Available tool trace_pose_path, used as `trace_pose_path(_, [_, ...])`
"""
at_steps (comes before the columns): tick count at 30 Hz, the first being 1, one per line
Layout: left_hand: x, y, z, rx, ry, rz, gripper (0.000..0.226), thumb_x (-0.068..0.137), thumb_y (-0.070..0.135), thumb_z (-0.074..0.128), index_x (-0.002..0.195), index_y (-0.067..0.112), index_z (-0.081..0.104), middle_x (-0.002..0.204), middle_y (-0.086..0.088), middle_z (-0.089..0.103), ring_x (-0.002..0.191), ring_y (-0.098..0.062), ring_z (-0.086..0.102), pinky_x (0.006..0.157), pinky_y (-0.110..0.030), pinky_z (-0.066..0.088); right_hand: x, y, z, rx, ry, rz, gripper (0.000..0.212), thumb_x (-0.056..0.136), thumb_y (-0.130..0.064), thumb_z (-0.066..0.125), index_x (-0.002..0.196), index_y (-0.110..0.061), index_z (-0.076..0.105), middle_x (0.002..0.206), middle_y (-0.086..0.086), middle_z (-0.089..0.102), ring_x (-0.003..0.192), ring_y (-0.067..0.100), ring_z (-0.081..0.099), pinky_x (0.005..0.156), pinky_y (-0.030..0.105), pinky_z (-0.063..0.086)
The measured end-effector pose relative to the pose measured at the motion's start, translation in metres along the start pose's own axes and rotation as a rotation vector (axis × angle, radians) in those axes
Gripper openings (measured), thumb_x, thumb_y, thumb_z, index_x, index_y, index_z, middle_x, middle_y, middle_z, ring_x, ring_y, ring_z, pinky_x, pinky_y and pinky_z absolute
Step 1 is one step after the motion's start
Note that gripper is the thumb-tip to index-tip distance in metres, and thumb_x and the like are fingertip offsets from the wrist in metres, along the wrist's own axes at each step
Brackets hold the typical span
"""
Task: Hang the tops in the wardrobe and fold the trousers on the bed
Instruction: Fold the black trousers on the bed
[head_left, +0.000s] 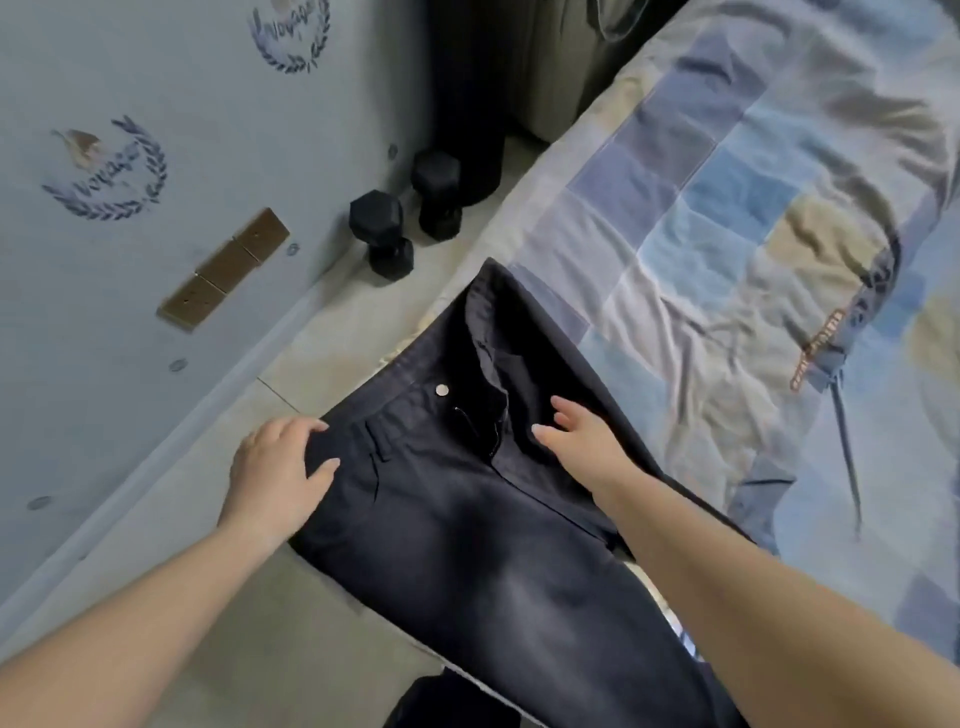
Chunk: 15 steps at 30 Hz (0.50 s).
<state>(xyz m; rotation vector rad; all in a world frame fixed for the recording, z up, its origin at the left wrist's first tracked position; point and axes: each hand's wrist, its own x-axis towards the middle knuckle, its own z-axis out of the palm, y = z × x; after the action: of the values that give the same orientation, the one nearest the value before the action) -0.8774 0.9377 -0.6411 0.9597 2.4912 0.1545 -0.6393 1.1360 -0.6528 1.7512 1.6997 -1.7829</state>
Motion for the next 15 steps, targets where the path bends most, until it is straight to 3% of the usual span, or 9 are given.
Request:
trace_pose_path(2, [0.012,0.013,0.011,0.047,-0.110,0.184,0.030,0.087,0.025,0.065,0.116,0.021,0.060,0.136,-0.001,0.052,0.126,-0.024,0.044,0.107,-0.039,0.034,0.008,0.028,0.018,-0.013,-0.037,0.027,0.065,0.090,-0.029,0.062,0.147,-0.025,0.033,0.149,-0.001,0.040,0.131,0.014,0.044,0.094,0.020,0.036])
trace_pose_path(5, [0.031,0.029,0.038,-0.012,-0.167,0.283,0.021,0.090,0.025,0.062,0.111,0.028,0.063,0.143,0.007,0.045,0.133,-0.017,0.037,0.110,-0.036,0.030,0.029,0.047,0.042,0.021,-0.007,0.010,0.076,0.085,-0.033,0.068,0.149,-0.026,0.027,0.149,-0.003,0.039,0.129,0.014,0.046,0.100,0.024,0.037])
trace_pose_path(8, [0.052,0.038,0.069,0.008,-0.176,0.357,0.037,0.093,0.030,0.058,0.129,0.031,0.055,0.147,0.012,0.041,0.136,-0.012,0.034,0.111,-0.033,0.027,0.060,0.047,0.064,-0.068,0.136,-0.159,0.083,0.079,-0.038,0.073,0.148,-0.026,0.028,0.143,-0.003,0.041,0.122,0.010,0.049,0.099,0.027,0.042])
trace_pose_path(11, [0.068,0.038,0.096,0.106,-0.189,0.425,0.057,0.094,0.044,0.051,0.146,0.032,0.033,0.150,0.013,0.037,0.138,-0.009,0.032,0.113,-0.030,0.020,0.084,0.042,0.086,-0.348,0.175,-0.359,0.083,0.080,-0.043,0.071,0.147,-0.031,0.023,0.132,-0.005,0.039,0.115,0.010,0.048,0.088,0.027,0.046])
trace_pose_path(13, [0.074,0.035,0.106,0.205,-0.192,0.435,0.062,0.094,0.049,0.047,0.149,0.030,0.025,0.154,0.012,0.031,0.142,-0.008,0.027,0.116,-0.029,0.014,0.097,0.038,0.094,-0.575,0.171,-0.384,0.068,0.085,-0.033,0.063,0.144,-0.029,0.028,0.123,-0.002,0.043,0.108,0.017,0.052,0.076,0.027,0.044])
trace_pose_path(15, [0.078,0.028,0.115,0.268,-0.184,0.446,0.063,0.094,0.048,0.046,0.150,0.030,0.022,0.157,0.012,0.022,0.145,-0.006,0.018,0.118,-0.029,0.008,0.106,0.034,0.100,-0.497,0.260,-0.339,0.037,0.088,-0.021,0.051,0.124,-0.023,0.048,0.110,0.000,0.051,0.096,0.023,0.056,0.070,0.030,0.039])
